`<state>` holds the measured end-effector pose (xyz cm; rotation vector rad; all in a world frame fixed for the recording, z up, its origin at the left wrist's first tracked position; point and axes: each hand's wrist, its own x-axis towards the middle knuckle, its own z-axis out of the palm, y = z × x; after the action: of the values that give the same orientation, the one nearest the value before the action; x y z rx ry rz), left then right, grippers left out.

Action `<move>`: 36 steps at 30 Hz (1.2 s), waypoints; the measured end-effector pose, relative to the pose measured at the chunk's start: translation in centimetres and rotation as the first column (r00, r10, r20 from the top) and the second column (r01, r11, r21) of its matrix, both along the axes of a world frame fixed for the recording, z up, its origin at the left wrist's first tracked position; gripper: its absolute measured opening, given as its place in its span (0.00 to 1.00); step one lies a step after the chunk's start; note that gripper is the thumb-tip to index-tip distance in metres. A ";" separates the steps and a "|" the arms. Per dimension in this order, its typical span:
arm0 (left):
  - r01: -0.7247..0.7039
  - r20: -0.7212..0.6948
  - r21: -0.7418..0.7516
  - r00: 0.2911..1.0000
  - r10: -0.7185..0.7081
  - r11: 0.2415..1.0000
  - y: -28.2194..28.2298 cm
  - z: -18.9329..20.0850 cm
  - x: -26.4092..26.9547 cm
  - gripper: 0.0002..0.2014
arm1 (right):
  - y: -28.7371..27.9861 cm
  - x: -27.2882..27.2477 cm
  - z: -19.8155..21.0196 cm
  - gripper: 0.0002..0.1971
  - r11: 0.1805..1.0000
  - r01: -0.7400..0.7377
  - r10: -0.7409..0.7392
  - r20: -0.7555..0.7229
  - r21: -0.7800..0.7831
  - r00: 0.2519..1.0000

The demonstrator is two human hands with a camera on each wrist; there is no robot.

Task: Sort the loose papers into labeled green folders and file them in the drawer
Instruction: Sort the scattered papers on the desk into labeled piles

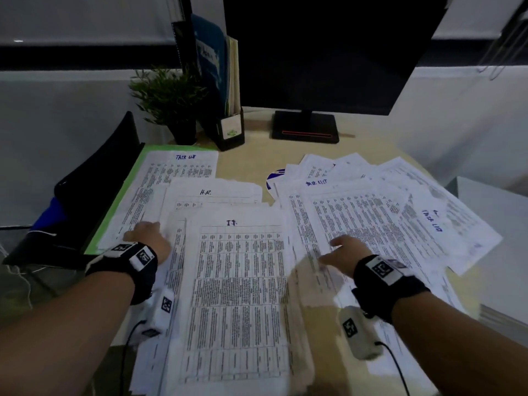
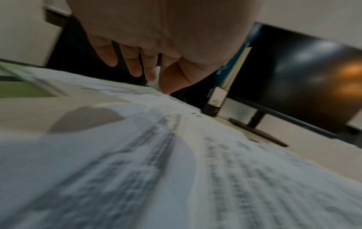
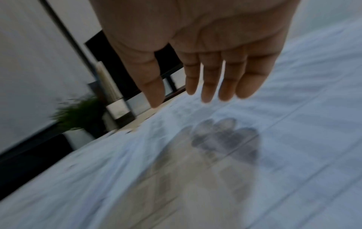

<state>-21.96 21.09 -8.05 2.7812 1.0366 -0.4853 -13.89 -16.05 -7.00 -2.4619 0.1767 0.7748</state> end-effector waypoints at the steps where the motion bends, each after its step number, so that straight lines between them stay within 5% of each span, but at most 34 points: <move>1: -0.017 0.073 0.000 0.997 0.017 1.000 -1.2 0.9 0.5 0.23 | -2.1 0.9 0.4 0.31 0.998 0.038 -0.036 0.032 -0.053 0.999; 7: 0.197 0.312 -0.276 0.944 -0.106 0.941 -13.3 4.0 4.0 0.28 | -11.9 3.5 -0.4 0.48 0.877 0.151 -0.127 0.083 -0.457 0.988; 10: 0.319 0.245 -0.429 0.942 -0.231 0.845 -19.7 3.5 5.0 0.24 | -13.1 3.3 -0.8 0.56 0.868 0.102 -0.104 0.023 -0.486 0.994; 14: 0.439 0.058 -0.439 0.884 -0.463 0.784 -25.8 1.9 5.4 0.22 | -13.2 3.1 -1.3 0.61 0.850 0.050 -0.054 0.008 -0.525 0.998; 18: 0.504 -0.085 -0.409 0.809 -0.582 0.761 -27.8 0.7 5.6 0.18 | -13.6 3.5 -0.6 0.46 0.878 0.007 0.002 0.018 -0.479 1.000; 21: 0.511 -0.039 -0.409 0.818 -0.574 0.756 -27.8 0.4 5.7 0.18 | -13.9 3.9 0.2 0.26 0.928 -0.019 0.015 -0.013 -0.371 1.000; 27: 0.447 0.032 -0.472 0.870 -0.492 0.760 -27.2 0.5 5.3 0.22 | -14.3 4.5 0.1 0.11 0.939 -0.076 0.077 -0.012 -0.334 0.997; 29: 0.413 0.057 -0.513 0.891 -0.451 0.752 -27.4 0.8 5.1 0.22 | -14.5 4.7 0.6 0.01 0.978 0.035 -0.008 0.133 -0.206 0.991; 31: 0.333 0.086 -0.578 0.933 -0.350 0.745 -27.1 1.1 5.1 0.29 | -14.6 4.9 1.2 0.05 0.972 0.187 -0.211 0.182 0.145 0.960; 34: 0.156 0.153 -0.652 0.986 -0.072 0.742 -25.9 1.5 6.0 0.43 | -13.6 4.3 2.9 0.13 0.651 0.325 -0.381 -0.075 0.686 0.921; 36: -0.016 0.143 -0.796 0.966 0.214 0.605 -24.9 1.9 6.5 0.49 | -12.5 3.9 3.2 0.19 0.562 0.288 -0.299 -0.133 0.775 0.945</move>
<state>-15.46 -3.82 -6.12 1.8903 0.6898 -0.4469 -9.94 -28.55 -3.81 -1.5209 0.1837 0.5182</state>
